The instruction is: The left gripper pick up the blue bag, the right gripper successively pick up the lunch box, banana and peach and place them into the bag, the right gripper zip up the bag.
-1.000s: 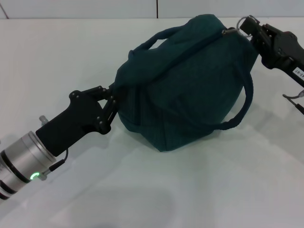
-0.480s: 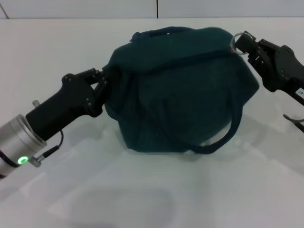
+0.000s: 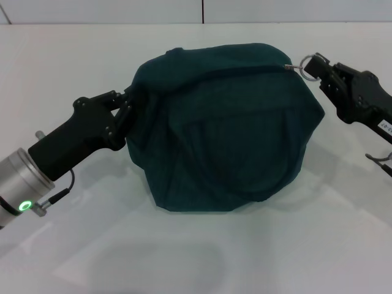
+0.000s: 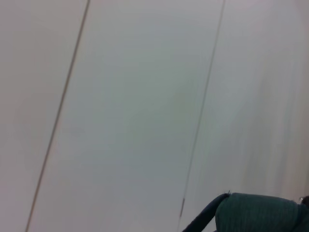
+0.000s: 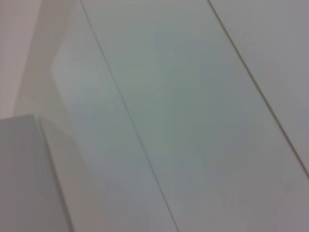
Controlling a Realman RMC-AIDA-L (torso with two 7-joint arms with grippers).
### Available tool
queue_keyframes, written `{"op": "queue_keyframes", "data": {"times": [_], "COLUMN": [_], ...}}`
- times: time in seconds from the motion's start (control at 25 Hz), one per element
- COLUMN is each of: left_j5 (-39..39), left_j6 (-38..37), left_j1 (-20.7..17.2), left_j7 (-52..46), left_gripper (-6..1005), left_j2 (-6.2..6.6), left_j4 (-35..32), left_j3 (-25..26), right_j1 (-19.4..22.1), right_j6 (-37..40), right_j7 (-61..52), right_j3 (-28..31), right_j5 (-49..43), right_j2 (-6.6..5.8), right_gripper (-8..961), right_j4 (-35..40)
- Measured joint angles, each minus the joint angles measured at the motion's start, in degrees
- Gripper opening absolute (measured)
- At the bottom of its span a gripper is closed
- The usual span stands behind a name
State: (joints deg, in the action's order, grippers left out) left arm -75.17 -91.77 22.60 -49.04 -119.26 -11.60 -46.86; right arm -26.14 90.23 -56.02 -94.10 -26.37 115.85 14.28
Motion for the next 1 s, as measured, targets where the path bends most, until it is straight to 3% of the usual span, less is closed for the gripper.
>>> {"op": "queue_keyframes", "data": {"times": [0.52, 1.0], "left_j5": [0.3, 0.5], "left_j6": [2.2, 2.3], "left_j1": [-0.5, -0.2], "left_j7": [0.0, -0.1], "left_gripper": [54, 55], "left_j2": [-0.01, -0.01], "left_j4": [-0.1, -0.2], "left_j3": [0.1, 0.1], "right_j1": [2.7, 2.4], "right_j6": [-1.9, -7.0], "right_j7": [0.9, 0.8], "right_j3": [3.1, 2.5], "right_j5": [0.1, -1.7], "right_j2": [-0.18, -0.14], "right_gripper": [12, 14], "right_j4": [-3.9, -4.8]}}
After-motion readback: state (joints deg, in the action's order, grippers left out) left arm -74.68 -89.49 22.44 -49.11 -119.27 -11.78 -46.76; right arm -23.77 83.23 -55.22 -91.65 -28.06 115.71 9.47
